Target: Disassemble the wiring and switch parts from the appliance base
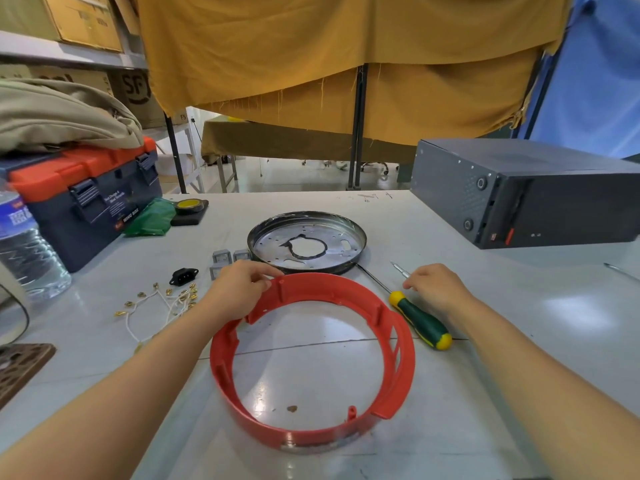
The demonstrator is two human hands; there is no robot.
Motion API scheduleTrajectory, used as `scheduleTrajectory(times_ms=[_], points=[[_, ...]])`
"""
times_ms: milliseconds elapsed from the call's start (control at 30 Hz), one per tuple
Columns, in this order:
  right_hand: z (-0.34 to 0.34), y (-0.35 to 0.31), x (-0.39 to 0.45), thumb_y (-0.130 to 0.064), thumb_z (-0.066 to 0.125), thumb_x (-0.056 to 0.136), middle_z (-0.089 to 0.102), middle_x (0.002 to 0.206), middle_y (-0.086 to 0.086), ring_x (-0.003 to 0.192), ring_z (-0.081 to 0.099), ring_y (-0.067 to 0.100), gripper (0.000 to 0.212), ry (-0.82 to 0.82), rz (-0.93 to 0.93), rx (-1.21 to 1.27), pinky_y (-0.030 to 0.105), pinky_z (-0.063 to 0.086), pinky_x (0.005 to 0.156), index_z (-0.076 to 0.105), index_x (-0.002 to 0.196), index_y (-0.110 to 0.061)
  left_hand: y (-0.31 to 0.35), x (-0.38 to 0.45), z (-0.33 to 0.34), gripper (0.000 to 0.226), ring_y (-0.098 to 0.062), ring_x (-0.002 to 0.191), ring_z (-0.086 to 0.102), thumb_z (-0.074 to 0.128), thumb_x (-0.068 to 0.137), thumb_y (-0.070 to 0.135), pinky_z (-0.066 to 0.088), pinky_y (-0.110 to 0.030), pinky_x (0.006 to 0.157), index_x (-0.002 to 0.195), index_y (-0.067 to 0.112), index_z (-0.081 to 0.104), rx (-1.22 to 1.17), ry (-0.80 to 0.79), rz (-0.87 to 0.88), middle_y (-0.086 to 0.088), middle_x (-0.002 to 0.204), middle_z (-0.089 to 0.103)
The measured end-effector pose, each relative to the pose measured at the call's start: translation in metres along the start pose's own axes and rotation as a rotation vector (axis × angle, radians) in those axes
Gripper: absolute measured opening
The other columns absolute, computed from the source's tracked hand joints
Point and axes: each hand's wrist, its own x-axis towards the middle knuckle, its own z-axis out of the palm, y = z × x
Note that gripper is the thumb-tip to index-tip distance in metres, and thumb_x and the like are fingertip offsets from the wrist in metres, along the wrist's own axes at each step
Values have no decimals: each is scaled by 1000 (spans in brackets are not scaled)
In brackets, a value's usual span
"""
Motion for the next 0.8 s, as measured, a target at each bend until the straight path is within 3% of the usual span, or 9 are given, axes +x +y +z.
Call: scheduleTrajectory(times_ms=[100,200,267,367,567,700,800], points=[[0,3,-2,-9,62,85,62,85,11,78,53,23,12,18,25,62,26,37,57,69,77,-3,0,1,1,28,-18,72,61,54,92,11,42,-16,57,103,31,70,-10,14,-1,-2,88,71],[1,3,-3,-5,63,81,59,77,10,66,50,19,9,34,31,30,24,35,53,69,77,-1,-1,1,2,28,-11,57,50,54,92,11,40,-17,52,102,32,70,-19,16,-4,-5,79,70],[3,2,-3,-8,65,83,61,79,6,63,48,10,6,37,32,11,22,31,50,70,83,-5,-1,2,3,28,-15,61,54,55,92,11,41,-19,55,102,31,71,-29,20,-7,-4,80,70],[4,1,-2,-14,64,87,57,79,-3,68,45,5,3,29,24,-4,21,30,50,67,86,-13,-1,1,3,28,-20,82,64,56,91,10,45,-22,66,103,30,71,-38,29,-15,2,88,71],[5,4,-2,-17,63,89,55,78,-5,70,49,10,5,50,7,-25,21,31,50,66,86,-14,-2,-1,3,23,0,79,60,59,89,10,43,-13,65,84,30,70,-210,156,-39,9,85,69],[6,8,-2,-20,57,92,60,80,0,66,49,9,16,82,-8,13,21,32,51,68,89,-8,0,-4,-5,25,-18,85,66,54,90,9,54,-39,82,83,27,69,-362,253,-49,3,82,71],[6,5,-9,-17,54,93,64,92,5,74,52,13,16,163,-69,78,26,39,63,67,89,-8,-3,-12,-15,25,-12,80,65,55,90,9,54,-35,84,81,27,69,-432,317,-37,3,81,71]])
